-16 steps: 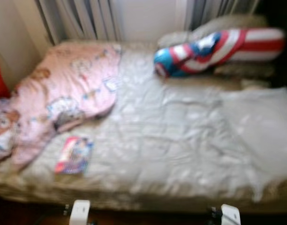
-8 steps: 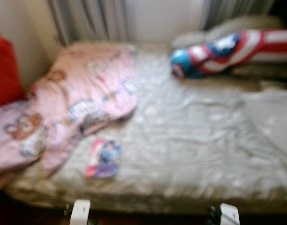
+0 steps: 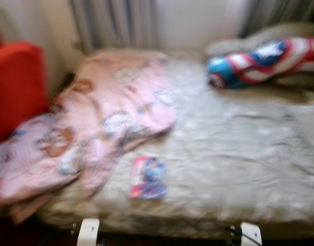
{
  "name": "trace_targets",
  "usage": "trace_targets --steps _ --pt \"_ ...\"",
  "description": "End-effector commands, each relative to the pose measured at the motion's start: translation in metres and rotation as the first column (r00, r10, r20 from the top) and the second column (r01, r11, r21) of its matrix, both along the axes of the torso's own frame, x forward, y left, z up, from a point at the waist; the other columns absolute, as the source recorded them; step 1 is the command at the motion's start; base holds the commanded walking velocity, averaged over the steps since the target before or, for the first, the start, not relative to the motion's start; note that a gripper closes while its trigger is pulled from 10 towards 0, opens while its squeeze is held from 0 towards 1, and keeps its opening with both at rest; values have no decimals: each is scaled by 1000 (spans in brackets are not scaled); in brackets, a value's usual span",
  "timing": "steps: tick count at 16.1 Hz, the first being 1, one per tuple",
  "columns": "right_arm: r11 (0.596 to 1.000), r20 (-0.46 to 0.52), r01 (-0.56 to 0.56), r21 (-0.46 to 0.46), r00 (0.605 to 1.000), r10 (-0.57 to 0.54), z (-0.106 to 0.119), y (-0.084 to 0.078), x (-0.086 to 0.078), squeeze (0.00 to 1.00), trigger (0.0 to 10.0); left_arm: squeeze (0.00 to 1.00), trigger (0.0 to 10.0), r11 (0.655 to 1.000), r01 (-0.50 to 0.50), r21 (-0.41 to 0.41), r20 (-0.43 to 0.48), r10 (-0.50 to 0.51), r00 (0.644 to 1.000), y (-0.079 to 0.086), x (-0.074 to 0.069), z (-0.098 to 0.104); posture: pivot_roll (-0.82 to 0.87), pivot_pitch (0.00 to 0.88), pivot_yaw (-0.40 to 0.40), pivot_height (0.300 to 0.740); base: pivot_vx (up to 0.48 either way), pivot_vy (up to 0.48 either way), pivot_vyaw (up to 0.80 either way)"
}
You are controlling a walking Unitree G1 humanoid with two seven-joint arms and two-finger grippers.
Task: Clean up the room
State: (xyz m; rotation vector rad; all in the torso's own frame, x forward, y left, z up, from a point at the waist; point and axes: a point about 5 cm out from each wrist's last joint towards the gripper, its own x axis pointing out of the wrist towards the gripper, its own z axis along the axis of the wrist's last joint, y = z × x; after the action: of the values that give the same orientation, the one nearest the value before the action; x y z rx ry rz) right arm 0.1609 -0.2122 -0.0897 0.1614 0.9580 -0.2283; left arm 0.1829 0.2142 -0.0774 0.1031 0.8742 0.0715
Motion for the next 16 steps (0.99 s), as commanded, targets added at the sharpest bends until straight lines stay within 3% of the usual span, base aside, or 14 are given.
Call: trace_targets --steps 1,5,16 --pt "1000 -16 20 -8 1000 -20 -2 -6 -7 0 10000 0 10000 1000 4 -5 -27 -4 1000 -4 -5 -4 25 82 5 704 0 480 0" --pt "1000 -17 23 -6 1000 -23 -2 -6 -8 0 10000 0 10000 1000 2 -5 -27 -2 1000 -3 -5 -4 24 92 5 704 0 480 0" --pt "1000 -11 19 4 1000 -19 -2 -6 -8 0 10000 0 10000 1000 12 0 8 -12 1000 -4 -2 -1 33 110 3 704 0 0 0"
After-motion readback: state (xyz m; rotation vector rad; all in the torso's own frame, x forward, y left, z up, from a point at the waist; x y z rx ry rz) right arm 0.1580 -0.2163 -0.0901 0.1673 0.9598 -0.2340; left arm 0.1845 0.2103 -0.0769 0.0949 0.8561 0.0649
